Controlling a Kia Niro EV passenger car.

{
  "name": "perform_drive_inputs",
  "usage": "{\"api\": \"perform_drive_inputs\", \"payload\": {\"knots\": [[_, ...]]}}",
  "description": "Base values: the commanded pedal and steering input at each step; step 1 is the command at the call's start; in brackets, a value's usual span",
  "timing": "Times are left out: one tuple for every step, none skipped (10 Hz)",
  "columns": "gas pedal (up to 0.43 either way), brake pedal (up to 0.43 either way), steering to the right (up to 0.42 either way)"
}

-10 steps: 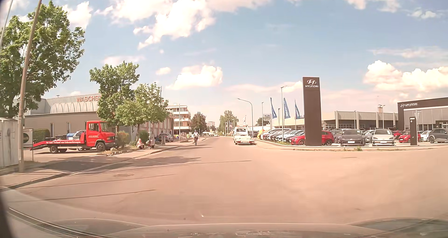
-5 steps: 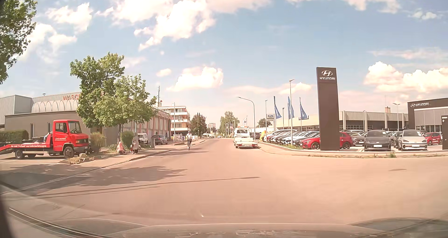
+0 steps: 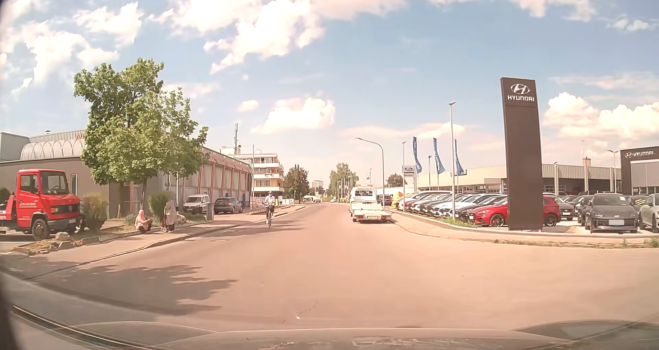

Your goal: Follow the waypoints while adhering to traffic rules and regulations

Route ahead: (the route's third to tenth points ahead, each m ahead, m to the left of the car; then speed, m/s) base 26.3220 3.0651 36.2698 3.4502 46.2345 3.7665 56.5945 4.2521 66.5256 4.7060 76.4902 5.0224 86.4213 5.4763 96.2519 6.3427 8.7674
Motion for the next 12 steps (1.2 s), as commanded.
{"api": "perform_drive_inputs", "payload": {"knots": [[0.000, 0.018, -0.007], [0.000, 0.018, -0.007], [0.000, 0.018, -0.008], [0.000, 0.018, -0.011], [0.000, 0.018, -0.018], [0.000, 0.018, -0.028], [0.000, 0.018, -0.040], [0.000, 0.018, -0.045], [0.000, 0.018, -0.046], [0.000, 0.018, -0.046], [0.000, 0.018, -0.046], [0.000, 0.018, -0.044]]}}
